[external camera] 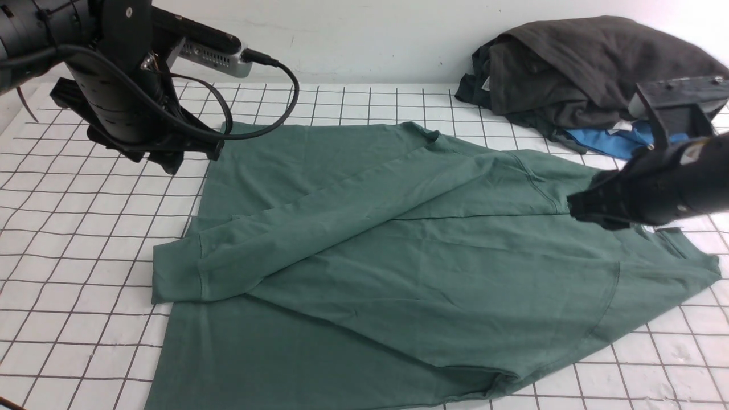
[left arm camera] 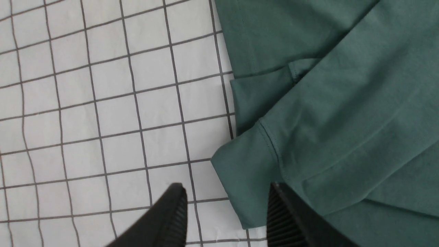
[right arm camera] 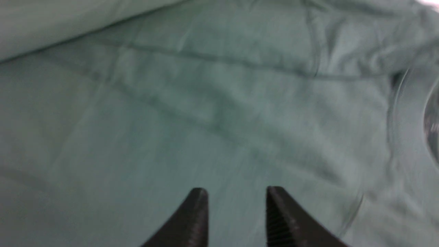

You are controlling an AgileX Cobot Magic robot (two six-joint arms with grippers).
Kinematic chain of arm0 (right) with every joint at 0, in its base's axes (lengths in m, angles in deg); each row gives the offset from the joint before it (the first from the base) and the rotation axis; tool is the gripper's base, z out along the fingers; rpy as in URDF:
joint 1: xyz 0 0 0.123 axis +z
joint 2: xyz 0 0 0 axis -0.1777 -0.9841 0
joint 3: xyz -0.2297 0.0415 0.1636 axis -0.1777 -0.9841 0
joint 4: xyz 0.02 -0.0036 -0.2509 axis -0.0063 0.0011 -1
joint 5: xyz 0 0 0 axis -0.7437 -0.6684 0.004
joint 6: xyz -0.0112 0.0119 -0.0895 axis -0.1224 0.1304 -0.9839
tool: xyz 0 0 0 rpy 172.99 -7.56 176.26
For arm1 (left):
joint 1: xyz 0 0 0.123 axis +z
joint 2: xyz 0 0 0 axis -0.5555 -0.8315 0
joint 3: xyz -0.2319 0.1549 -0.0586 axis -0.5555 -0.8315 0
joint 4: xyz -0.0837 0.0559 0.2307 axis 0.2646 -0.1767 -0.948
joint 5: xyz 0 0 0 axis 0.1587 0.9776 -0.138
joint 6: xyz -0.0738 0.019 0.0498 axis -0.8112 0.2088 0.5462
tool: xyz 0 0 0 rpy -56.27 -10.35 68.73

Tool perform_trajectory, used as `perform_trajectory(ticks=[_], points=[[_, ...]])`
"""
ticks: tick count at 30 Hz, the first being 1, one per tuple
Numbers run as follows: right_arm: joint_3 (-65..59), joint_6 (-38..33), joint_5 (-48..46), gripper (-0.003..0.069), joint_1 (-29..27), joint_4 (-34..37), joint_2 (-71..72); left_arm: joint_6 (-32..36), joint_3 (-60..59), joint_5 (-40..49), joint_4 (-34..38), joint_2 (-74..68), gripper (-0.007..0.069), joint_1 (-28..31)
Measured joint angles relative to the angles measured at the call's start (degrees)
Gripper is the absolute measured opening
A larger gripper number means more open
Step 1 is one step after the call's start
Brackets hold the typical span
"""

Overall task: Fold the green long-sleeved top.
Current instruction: Use the left arm to drag and drop the cuff onto the cuff closest to the left arm

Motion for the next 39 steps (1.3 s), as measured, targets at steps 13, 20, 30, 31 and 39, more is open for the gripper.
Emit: perform_trajectory(ticks=[13,20,30,31,39], points=[[37.3,9.7,-11.9,0.0389,-0.1,-16.7,-37.2,0.4,-0.2,0.0,0.2,-6.5,0.0301,2.9],[49.5,8.4,-23.0,0.0205,-0.1,-16.7,-44.6,0.4,-0.2,0.0,0.2,-6.5,0.0301,2.9],[57.7,1.6,-32.8,-0.0006,-2.6,-16.3,-45.5,0.9,-0.2,-0.1,0.2,-6.5,0.0301,4.6],[58.0,1.6,-33.3,-0.0006,-2.8,-16.2,-45.5,0.9,-0.2,-0.1,0.2,-6.5,0.0301,4.6],[61.7,-1.4,-35.6,-0.0006,-9.1,-12.9,-45.5,0.9,-0.2,-0.2,0.3,-8.6,0.0301,6.4]])
